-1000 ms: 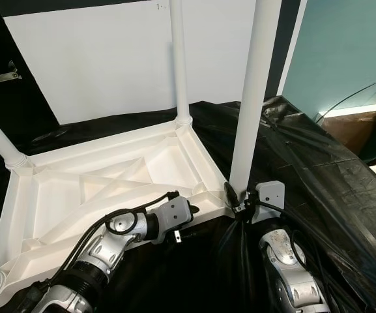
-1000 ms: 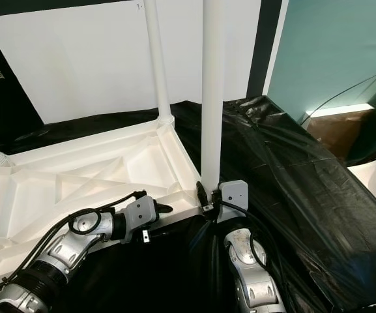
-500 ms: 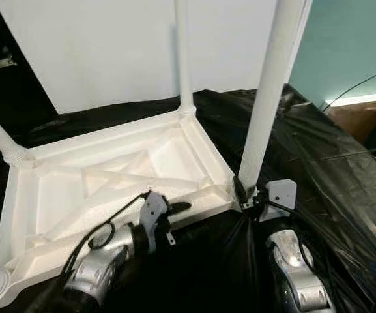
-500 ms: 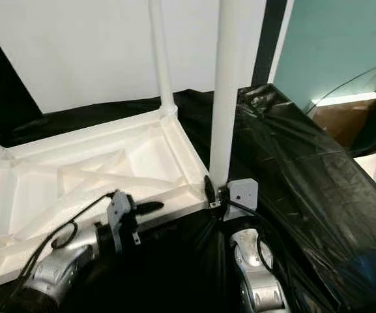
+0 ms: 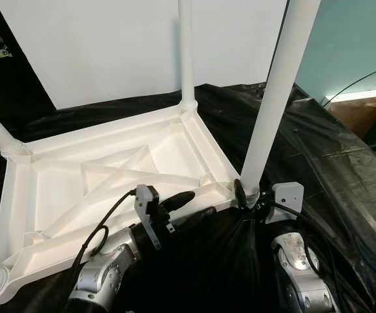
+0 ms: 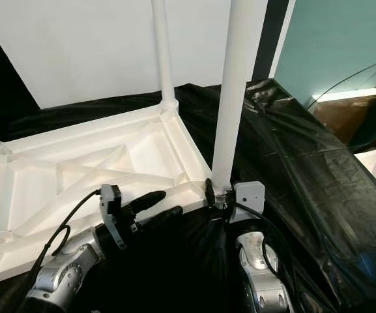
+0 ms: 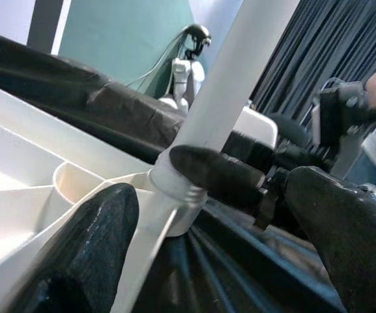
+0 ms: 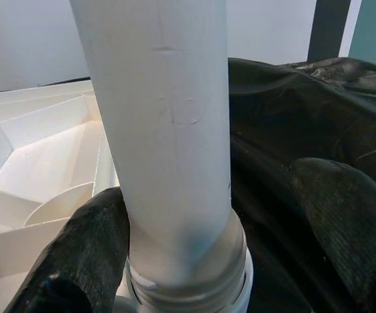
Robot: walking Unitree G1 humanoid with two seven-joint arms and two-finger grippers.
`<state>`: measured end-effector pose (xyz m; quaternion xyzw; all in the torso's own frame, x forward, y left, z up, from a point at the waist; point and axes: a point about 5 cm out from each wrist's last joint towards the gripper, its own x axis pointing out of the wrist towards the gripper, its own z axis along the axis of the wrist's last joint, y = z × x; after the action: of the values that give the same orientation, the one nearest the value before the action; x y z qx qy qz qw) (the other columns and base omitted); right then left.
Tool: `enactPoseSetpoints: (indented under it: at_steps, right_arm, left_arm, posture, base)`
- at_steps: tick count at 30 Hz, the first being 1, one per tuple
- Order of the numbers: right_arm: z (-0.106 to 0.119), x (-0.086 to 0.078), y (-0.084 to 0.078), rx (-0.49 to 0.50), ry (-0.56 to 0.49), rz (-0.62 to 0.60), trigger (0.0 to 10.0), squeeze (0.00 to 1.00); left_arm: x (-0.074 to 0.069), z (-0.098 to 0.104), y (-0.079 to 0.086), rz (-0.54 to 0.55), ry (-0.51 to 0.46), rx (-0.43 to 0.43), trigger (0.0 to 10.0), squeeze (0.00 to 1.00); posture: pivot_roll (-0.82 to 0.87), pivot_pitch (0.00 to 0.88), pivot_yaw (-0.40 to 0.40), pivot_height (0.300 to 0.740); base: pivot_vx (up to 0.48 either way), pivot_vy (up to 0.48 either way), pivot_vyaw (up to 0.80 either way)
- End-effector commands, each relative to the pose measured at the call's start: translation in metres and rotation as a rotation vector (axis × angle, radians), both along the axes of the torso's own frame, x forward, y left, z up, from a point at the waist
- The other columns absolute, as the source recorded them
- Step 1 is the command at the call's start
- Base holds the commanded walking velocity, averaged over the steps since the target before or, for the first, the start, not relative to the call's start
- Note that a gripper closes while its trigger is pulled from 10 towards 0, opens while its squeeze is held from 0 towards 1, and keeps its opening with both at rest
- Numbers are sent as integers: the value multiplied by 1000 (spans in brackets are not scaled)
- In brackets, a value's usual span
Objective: Building children table
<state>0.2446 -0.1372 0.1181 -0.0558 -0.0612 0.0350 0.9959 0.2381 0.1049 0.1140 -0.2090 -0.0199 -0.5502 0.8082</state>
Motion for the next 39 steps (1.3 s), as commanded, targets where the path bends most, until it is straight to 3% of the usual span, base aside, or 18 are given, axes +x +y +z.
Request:
enactPoseSetpoints:
  at_steps: [1, 3, 11, 17, 19, 20, 21, 23, 24, 28, 30, 31, 39]
  right_arm:
    - [-14, -6, -15, -28, 72, -73, 10000, 0]
    - [-12, -11, -21, -43, 65, -100, 10000, 0]
    - [-12, -23, -26, -66, 63, -120, 10000, 0]
    - [-13, -25, -25, -68, 64, -109, 10000, 0]
    - [-12, -25, -24, -77, 61, -100, 10000, 0]
    - [-12, -25, -24, -78, 62, -95, 10000, 0]
    - [-12, -25, -24, -78, 62, -95, 10000, 0]
    - [-13, -23, -24, -76, 70, -83, 10000, 0]
    - [-13, -23, -24, -76, 70, -83, 10000, 0]
    - [-17, -21, -19, -63, 99, -38, 10000, 0]
    - [-17, -21, -19, -63, 99, -38, 10000, 0]
    - [-18, -22, -18, -62, 104, -34, 10000, 0]
    - [-19, -26, -22, -58, 103, -62, 10000, 0]
  left_arm:
    - [-3, 5, 1, -13, -1, -50, 10000, 0]
    - [-6, 12, 2, 10, 15, -124, 10000, 0]
    - [-22, 15, 7, 14, 20, -123, 10000, 0]
    - [-20, 18, 12, 112, 15, -111, 10000, 0]
    - [-12, 18, 16, 215, 3, -89, 10000, 0]
    - [-6, 16, 20, 316, 0, -73, 10000, 0]
    - [-6, 16, 20, 316, 0, -73, 10000, 0]
    - [4, 13, 26, 467, 6, -48, 10000, 0]
    - [4, 13, 26, 467, 6, -48, 10000, 0]
    - [14, 4, 43, 695, 68, -14, 10000, 0]
    - [14, 4, 43, 695, 68, -14, 10000, 0]
    - [14, 2, 55, 812, 86, 0, 10000, 0]
    - [2, -4, 64, 938, 83, 54, 10000, 0]
  posture:
    - [-63, 14, 19, 740]
    - [-63, 15, 19, 740]
    - [-65, 22, 29, 740]
    - [-57, 19, 25, 740]
    - [-53, 16, 22, 740]
    - [-46, 11, 16, 740]
    - [-46, 11, 16, 740]
    - [-43, 8, 14, 740]
    - [-43, 8, 14, 740]
    - [-31, 0, 16, 740]
    - [-31, 0, 16, 740]
    - [-32, 0, 17, 740]
    - [-32, 0, 20, 740]
  base:
    - [0, 0, 0]
    - [0, 0, 0]
    - [0, 0, 0]
    - [0, 0, 0]
    - [0, 0, 0]
    - [0, 0, 0]
    - [0, 0, 0]
    - [0, 0, 0]
    - [0, 0, 0]
    - [0, 0, 0]
    - [0, 0, 0]
    - [0, 0, 0]
    - [0, 0, 0]
